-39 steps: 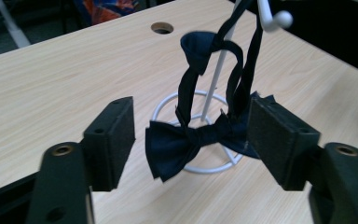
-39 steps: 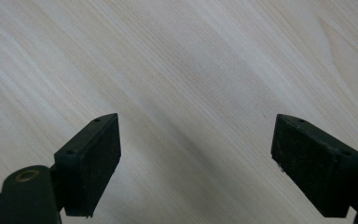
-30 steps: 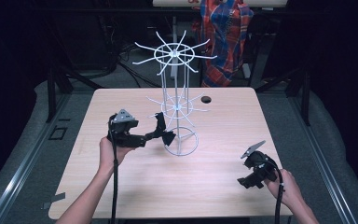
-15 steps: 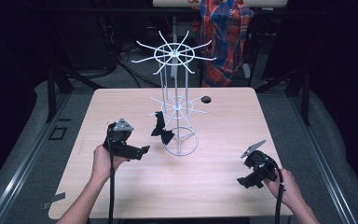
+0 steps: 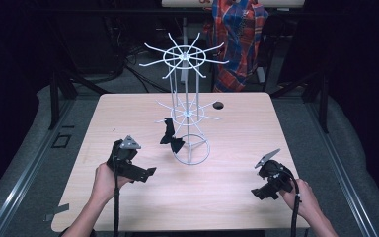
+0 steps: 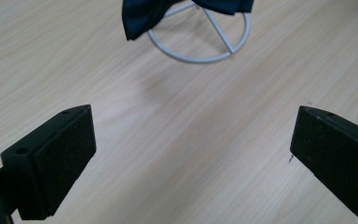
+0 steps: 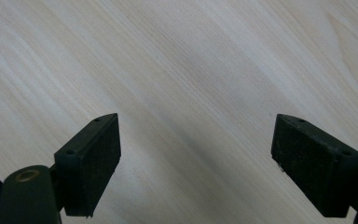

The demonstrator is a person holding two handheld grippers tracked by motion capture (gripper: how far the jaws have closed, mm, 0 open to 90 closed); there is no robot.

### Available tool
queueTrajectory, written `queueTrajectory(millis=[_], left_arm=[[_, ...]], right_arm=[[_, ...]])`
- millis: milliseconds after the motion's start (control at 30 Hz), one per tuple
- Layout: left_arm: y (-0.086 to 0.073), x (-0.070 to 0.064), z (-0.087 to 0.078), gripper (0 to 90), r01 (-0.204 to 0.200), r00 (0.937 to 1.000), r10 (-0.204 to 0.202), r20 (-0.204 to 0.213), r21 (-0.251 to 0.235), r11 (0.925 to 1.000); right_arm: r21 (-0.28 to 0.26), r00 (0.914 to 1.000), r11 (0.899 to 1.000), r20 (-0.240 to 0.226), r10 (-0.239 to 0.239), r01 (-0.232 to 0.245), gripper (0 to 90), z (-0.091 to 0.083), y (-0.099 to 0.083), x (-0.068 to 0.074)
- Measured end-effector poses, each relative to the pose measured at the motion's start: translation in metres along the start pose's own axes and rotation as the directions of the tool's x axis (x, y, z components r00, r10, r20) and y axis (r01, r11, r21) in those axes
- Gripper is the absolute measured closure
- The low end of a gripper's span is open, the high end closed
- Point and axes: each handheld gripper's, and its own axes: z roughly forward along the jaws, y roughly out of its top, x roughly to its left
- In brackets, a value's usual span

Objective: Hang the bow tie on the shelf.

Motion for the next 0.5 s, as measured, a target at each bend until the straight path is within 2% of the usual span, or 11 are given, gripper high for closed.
queueTrajectory(millis=[33, 67, 300, 433, 500], left_arm=[[-0.002, -0.001, 0.000, 0.1, -0.004, 1.0000, 0.003, 0.002, 0.009, 1.0000], [-0.005, -0.003, 0.001, 0.1, -0.002, 1.0000, 0.002, 0.002, 0.019, 0.9998], [-0.019, -0.008, 0.005, 0.0, -0.010, 0.9999, 0.011, -0.003, 0.089, 0.9959], [-0.020, -0.007, 0.009, 0.0, -0.021, 0.9998, 0.020, 0.005, 0.098, 0.9950], [-0.021, -0.007, 0.011, 0.0, -0.032, 0.9992, 0.030, 0.026, 0.098, 0.9947]], right_arm=[[-0.011, 0.9999, 1.000, -0.011, 0.009, -0.009, 15.3, 0.001, -0.001, 0.000], [0.011, 0.9999, 1.000, -0.009, -0.008, 0.008, 15.4, 0.000, 0.000, 0.000], [0.010, 0.9998, 1.000, -0.012, -0.015, 0.015, 15.4, 0.002, 0.001, 0.001], [0.015, 0.9997, 1.000, -0.013, -0.021, 0.021, 15.4, 0.002, 0.001, 0.002], [0.017, 0.9997, 1.000, -0.016, -0.021, 0.022, 15.4, 0.003, 0.002, 0.002]])
